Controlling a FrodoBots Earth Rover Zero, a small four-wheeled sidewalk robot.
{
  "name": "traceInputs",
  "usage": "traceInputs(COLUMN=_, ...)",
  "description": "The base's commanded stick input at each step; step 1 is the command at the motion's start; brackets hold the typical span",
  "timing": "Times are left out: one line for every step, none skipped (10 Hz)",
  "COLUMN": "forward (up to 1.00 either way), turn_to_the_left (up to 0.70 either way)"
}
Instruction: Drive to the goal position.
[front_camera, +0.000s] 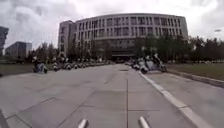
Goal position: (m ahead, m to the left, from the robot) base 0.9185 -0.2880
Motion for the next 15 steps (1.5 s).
traceInputs(forward=0.7, turn_to_the_left=0.0)
traceInputs(forward=0.7, turn_to_the_left=0.0)
traceInputs(forward=0.7, turn_to_the_left=0.0)
traceInputs(forward=0.7, turn_to_the_left=0.0)
traceInputs(forward=0.7, turn_to_the_left=0.0)
traceInputs(forward=0.64, turn_to_the_left=0.0)
traceInputs(forward=0.55, turn_to_the_left=0.0)
traceInputs(forward=0.54, turn_to_the_left=0.0)
traceInputs(forward=0.57, turn_to_the_left=0.0)
traceInputs(forward=0.68, turn_to_the_left=0.0)
traceInputs(forward=0.7, turn_to_the_left=0.0)
traceInputs(forward=0.7, turn_to_the_left=0.0)
traceInputs(forward=0.7, turn_to_the_left=0.0)
traceInputs(forward=0.7, turn_to_the_left=0.0)
traceInputs(forward=0.7, turn_to_the_left=0.0)
